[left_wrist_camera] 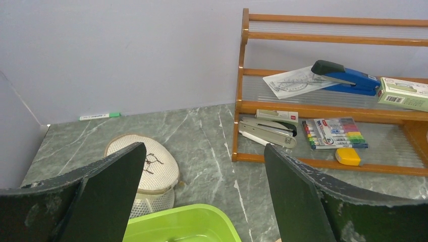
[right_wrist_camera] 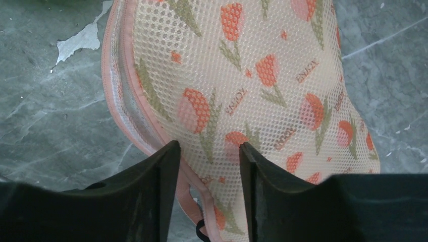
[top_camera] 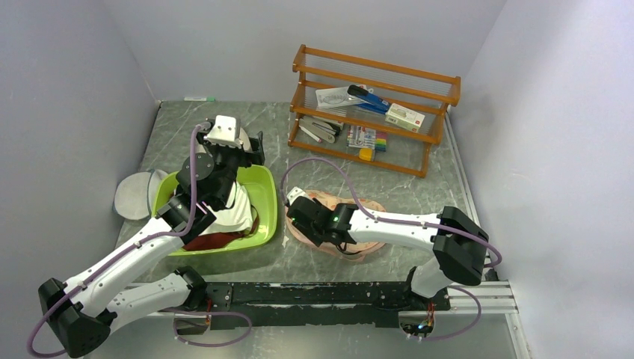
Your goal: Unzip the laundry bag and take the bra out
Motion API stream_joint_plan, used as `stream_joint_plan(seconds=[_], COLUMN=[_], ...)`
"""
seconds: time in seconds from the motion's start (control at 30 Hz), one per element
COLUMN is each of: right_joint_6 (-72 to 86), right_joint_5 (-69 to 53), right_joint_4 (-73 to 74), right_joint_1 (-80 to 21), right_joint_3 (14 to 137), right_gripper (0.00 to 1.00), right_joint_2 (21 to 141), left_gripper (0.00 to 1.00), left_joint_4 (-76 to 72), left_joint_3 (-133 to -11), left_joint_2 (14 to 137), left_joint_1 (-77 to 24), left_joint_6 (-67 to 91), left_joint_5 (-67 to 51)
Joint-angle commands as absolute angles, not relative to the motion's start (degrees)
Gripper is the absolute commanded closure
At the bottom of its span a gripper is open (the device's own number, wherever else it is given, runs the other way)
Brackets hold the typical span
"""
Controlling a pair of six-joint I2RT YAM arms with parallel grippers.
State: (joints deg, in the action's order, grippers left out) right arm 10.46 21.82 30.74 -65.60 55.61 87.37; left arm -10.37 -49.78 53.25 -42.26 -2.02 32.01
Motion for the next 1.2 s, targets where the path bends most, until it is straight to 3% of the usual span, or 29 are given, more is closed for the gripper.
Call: stream_joint_plan(seconds=[0.0,0.23,0.37,0.73,1.17], right_joint_6=[10.28,10.77,10.73,5.05,1.23], right_joint_5=[24.13,24.92,26.28,28.76,11.68], right_joint_4=[30.60,30.48,30.87,27.27,27.34], right_joint_1=[-65.85,-65.84,-65.75,-57.77,-52.32], right_joint_3=[55.90,56.21,57.00,59.80,60.77], right_gripper=[0.58,0.83,0.92,0.94,0.94], right_joint_2=[87.51,85.40,83.79,81.60,81.15], left_gripper=[0.02,0.02,0.02,0.02,0.02], left_joint_4=[-11.50,-11.25,-10.91,-10.08,-9.15], left_joint_3=[-50.27,-50.40,-50.55,-51.11,-51.43], left_joint_2=[53.06,53.29,53.44,53.59,52.75], left_joint_1=[-42.27,-42.27,-42.23,-42.26,-42.26], left_joint_6=[-3.20,-3.26,-3.16,-2.73,-3.32], left_joint_5=[33.23,32.48,32.17,30.88,31.11])
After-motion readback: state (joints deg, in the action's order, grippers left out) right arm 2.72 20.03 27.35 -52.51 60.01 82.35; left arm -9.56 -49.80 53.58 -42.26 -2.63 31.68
